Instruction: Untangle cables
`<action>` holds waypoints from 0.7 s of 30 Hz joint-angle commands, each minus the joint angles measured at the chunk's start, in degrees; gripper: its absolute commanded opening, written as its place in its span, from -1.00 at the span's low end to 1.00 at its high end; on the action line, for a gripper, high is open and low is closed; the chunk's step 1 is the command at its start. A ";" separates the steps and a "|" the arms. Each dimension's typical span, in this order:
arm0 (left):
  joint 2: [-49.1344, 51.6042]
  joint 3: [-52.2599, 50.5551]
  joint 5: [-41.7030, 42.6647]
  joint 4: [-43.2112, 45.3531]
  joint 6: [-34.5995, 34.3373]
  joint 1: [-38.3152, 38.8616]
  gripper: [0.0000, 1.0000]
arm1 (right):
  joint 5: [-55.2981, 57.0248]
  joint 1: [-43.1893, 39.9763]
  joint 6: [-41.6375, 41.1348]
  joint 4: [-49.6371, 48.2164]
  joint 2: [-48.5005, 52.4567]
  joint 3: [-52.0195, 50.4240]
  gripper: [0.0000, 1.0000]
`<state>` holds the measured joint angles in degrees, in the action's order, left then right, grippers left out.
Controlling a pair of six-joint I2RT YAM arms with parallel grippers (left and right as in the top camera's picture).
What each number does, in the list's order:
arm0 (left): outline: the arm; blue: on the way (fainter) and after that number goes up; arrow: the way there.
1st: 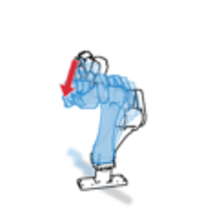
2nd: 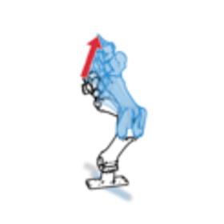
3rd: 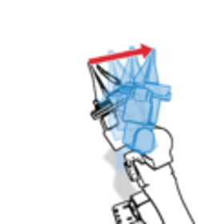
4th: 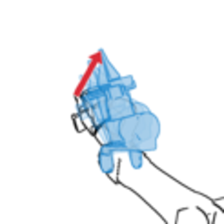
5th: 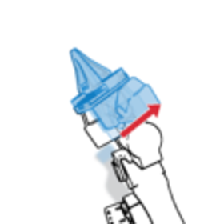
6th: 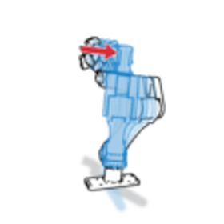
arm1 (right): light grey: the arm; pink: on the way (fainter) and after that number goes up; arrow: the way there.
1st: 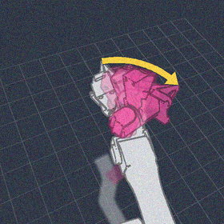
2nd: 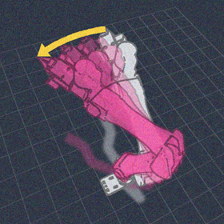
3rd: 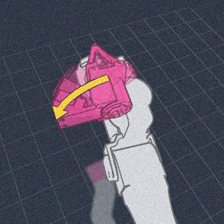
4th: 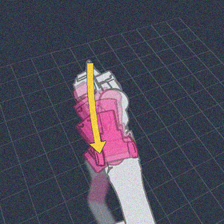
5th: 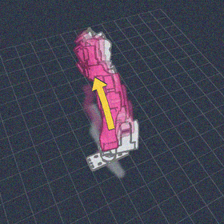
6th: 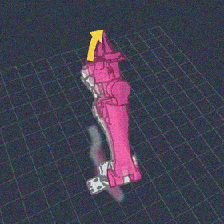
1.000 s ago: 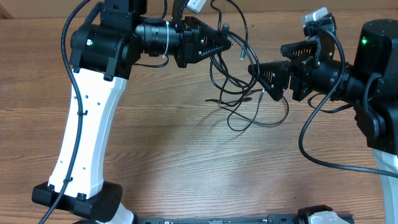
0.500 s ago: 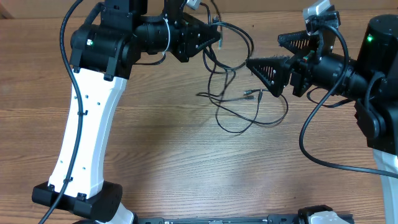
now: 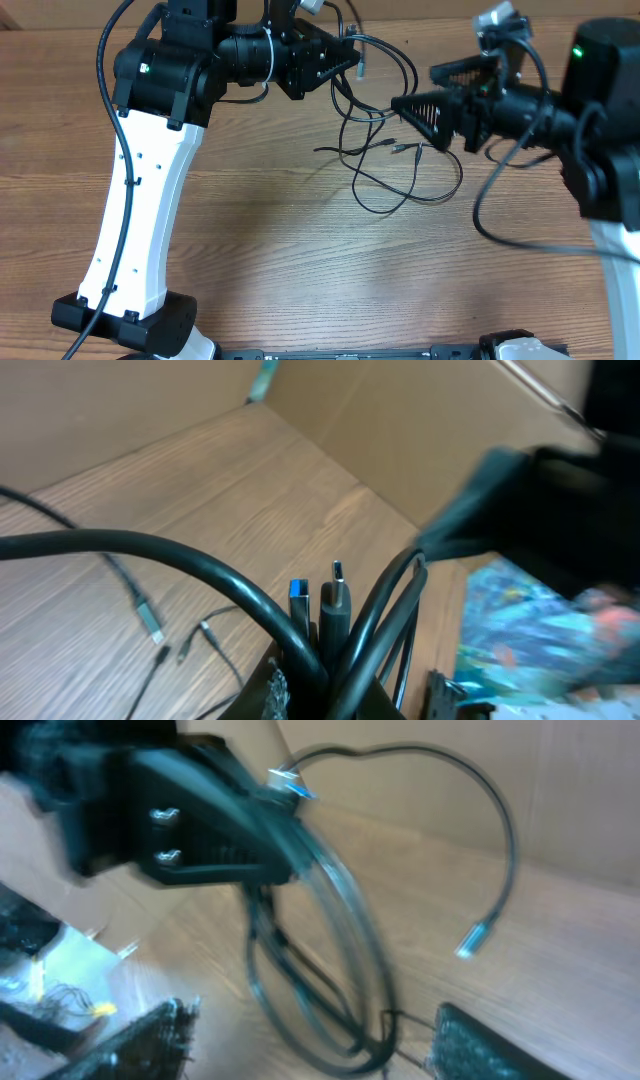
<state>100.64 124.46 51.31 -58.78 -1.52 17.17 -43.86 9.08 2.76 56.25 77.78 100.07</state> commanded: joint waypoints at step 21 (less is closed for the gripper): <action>0.13 0.09 -9.68 -0.50 0.07 0.48 0.99 | -2.86 -0.11 0.33 -2.19 3.69 0.48 -0.92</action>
<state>100.64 124.44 49.78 -58.78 -1.52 17.26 -46.48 9.08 2.98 54.48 82.24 100.07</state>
